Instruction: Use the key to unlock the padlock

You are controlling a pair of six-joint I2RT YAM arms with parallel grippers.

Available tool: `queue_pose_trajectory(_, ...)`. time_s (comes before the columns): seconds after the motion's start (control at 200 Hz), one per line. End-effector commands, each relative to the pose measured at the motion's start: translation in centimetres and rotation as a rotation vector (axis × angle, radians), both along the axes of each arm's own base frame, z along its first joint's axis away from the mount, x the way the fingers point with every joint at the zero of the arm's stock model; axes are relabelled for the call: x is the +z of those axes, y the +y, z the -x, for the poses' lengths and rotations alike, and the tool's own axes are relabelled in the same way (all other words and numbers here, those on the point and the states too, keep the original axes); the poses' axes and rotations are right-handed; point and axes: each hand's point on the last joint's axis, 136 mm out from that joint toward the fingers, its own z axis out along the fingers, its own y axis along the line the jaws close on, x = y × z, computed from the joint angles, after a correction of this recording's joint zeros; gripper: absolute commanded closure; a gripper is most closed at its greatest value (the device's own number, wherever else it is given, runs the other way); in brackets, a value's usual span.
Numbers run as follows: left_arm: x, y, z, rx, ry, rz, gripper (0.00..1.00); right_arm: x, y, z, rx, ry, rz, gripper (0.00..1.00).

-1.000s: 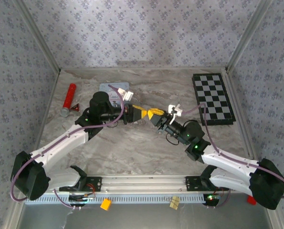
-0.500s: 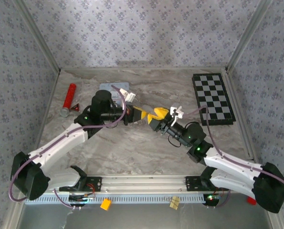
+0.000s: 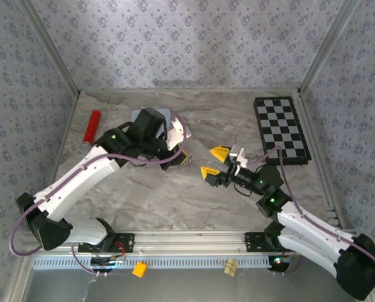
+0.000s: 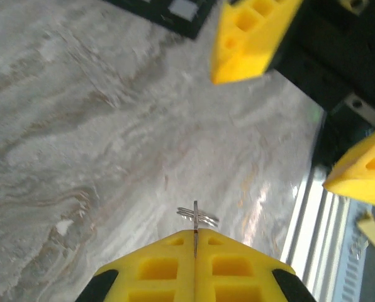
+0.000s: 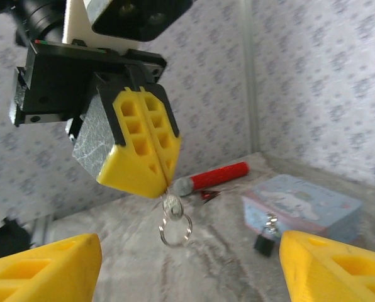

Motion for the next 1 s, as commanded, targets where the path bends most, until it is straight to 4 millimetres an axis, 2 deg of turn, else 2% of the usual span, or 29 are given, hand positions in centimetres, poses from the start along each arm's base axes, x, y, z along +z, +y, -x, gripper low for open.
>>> queue_pose_trajectory(0.0,0.8,-0.1,2.6,-0.153,-0.033,-0.02,1.0,2.1,1.6,2.4,0.195,-0.041,-0.036,0.28)
queue_pose_trajectory(0.2,1.4,-0.8,4.2,-0.235,-0.059,0.03,1.0,2.2,2.9,3.2,0.285,-0.036,-0.034,0.34)
queue_pose_trajectory(0.515,1.9,-0.9,3.8,-0.223,-0.1,0.056,1.0,1.7,3.7,3.7,0.352,0.0,-0.021,0.45)
queue_pose_trajectory(0.66,1.8,-1.0,3.8,-0.225,-0.098,0.056,1.0,1.9,4.0,4.0,0.38,0.004,-0.017,0.55)
queue_pose_trajectory(0.79,1.9,-1.1,3.9,-0.228,-0.093,0.065,1.0,1.8,4.2,3.9,0.382,0.004,-0.012,0.58)
queue_pose_trajectory(0.994,2.0,-1.1,3.9,-0.224,-0.092,0.069,1.0,1.7,4.4,3.9,0.398,0.007,-0.002,0.71)
